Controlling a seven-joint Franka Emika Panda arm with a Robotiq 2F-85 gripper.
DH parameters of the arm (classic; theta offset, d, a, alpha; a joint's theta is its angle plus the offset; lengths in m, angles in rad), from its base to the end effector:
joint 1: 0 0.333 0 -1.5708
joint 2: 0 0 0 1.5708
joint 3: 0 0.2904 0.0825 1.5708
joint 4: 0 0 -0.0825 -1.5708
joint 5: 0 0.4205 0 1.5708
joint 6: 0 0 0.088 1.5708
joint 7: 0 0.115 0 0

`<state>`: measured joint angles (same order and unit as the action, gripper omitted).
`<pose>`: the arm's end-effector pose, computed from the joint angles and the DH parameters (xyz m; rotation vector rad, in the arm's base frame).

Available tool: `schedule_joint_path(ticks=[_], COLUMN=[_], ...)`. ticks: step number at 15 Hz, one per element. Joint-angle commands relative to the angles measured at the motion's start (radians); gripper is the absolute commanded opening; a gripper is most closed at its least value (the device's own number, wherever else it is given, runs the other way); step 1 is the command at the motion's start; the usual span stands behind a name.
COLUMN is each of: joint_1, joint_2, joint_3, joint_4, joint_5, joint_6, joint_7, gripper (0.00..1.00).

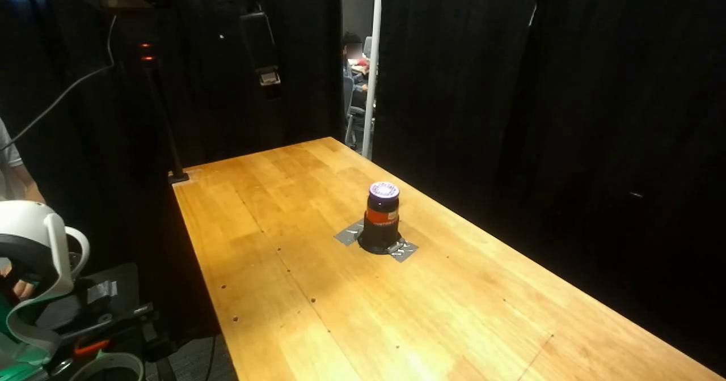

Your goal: Put the band over the brown cup

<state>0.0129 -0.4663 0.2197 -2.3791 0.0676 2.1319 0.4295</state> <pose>0.4652 0.1161 0.4675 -3.0711 0.3693 -0.3283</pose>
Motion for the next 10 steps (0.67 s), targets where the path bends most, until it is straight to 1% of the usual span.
schedule_joint_path(ticks=[1,6,8,10], joint_1=[0.011,0.011,0.004,-0.015], joint_2=[0.001,0.001,0.077,0.209], joint_3=[-0.010,-0.010,0.042,0.089], joint_4=[0.002,0.002,0.090,0.201], joint_5=[-0.006,-0.006,-0.061,-0.135], joint_6=[-0.003,-0.003,-0.022,-0.036], joint_7=[0.004,0.004,0.054,0.118], gripper=[1.00,1.00,1.00,1.00])
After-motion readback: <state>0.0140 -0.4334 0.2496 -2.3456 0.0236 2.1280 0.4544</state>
